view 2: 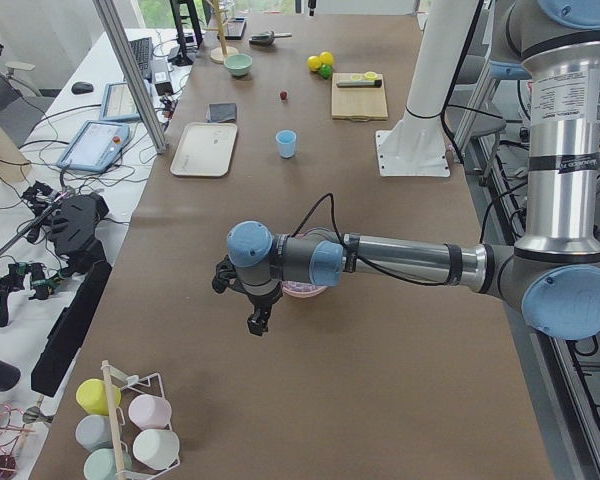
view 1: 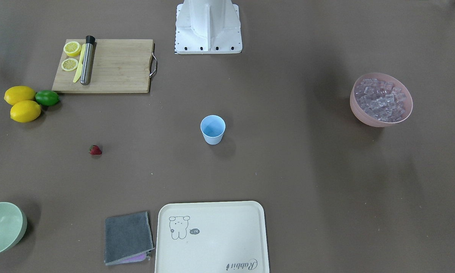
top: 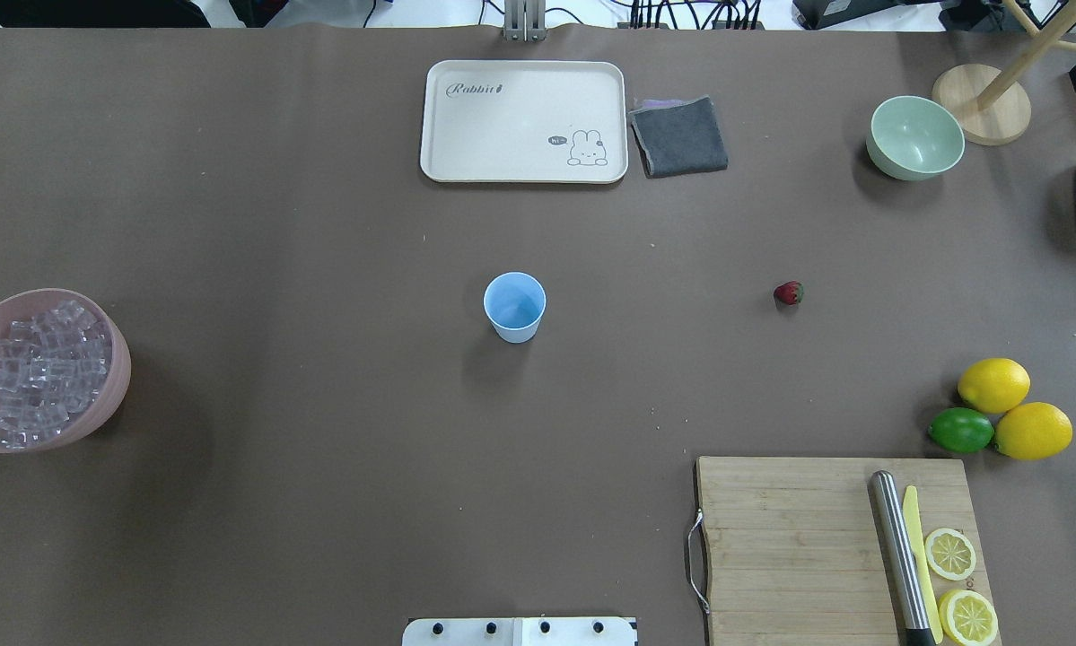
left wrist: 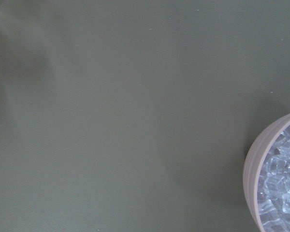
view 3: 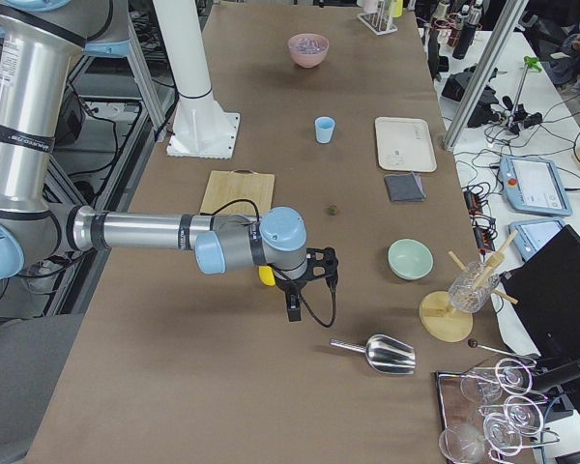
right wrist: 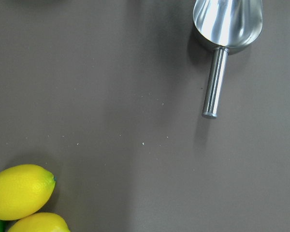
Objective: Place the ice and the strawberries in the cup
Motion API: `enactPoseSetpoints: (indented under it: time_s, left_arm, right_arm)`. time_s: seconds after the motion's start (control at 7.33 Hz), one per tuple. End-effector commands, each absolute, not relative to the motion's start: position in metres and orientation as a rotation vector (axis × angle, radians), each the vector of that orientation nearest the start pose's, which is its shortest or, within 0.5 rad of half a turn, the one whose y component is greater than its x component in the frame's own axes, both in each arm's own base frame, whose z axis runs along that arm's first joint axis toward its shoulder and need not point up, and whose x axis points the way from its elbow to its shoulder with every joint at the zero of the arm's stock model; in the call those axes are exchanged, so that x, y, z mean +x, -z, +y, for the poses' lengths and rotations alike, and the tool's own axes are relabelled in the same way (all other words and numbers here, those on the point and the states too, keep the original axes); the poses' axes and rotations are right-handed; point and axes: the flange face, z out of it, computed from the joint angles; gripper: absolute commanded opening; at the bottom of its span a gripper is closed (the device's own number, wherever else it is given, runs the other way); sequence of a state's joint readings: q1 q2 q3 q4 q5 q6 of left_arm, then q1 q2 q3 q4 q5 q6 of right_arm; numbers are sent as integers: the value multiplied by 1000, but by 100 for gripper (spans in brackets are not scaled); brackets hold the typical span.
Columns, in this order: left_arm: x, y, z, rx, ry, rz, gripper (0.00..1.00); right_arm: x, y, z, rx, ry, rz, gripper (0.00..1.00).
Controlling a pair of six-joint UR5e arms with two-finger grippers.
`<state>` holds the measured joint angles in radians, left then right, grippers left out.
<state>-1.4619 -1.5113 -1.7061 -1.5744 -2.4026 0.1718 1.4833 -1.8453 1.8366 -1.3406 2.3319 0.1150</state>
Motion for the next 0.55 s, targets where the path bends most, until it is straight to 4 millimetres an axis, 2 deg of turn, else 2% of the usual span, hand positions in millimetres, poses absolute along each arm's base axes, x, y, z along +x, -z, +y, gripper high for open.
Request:
enactPoseSetpoints:
  time_s: [0.0, 0.14, 0.27, 0.41]
  left_arm:
    - [-8, -611, -477, 110, -298, 839, 99]
    - [-6, -603, -485, 131, -309, 840, 99]
    - [-7, -595, -488, 174, -328, 838, 99]
    - [-7, -589, -490, 237, -354, 834, 99]
  right_arm:
    - [31, -620, -396, 145, 59, -779, 100]
    - [30, -620, -397, 143, 57, -784, 100]
    - [34, -610, -413, 175, 57, -785, 100]
    - [45, -610, -412, 187, 35, -783, 100]
